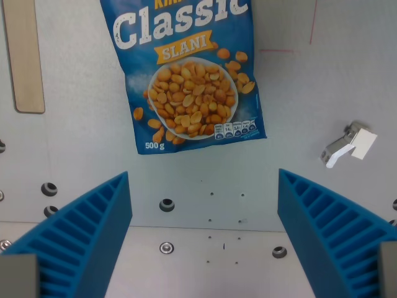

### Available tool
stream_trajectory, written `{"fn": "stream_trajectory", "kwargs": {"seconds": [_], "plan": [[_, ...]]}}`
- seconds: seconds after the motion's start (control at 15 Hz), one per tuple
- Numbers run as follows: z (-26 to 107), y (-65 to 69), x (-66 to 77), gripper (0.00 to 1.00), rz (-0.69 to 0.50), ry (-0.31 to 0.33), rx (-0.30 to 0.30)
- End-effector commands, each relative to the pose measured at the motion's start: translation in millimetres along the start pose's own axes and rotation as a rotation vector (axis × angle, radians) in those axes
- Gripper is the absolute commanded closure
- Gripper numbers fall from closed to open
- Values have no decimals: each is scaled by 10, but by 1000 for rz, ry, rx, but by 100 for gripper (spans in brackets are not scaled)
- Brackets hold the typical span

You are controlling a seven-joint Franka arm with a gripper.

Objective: Rotate around gripper negative x

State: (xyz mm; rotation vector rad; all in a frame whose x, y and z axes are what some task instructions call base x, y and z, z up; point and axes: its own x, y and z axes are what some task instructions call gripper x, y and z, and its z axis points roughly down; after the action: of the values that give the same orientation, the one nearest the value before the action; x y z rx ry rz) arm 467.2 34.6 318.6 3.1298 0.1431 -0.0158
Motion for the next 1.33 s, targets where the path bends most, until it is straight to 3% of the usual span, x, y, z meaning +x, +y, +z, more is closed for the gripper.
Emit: {"fn": "stream_trajectory", "kwargs": {"seconds": [0.07,1.33], "plan": [[-24,1,0,0,0,5,-14],[-24,1,0,0,1,5,-267]]}}
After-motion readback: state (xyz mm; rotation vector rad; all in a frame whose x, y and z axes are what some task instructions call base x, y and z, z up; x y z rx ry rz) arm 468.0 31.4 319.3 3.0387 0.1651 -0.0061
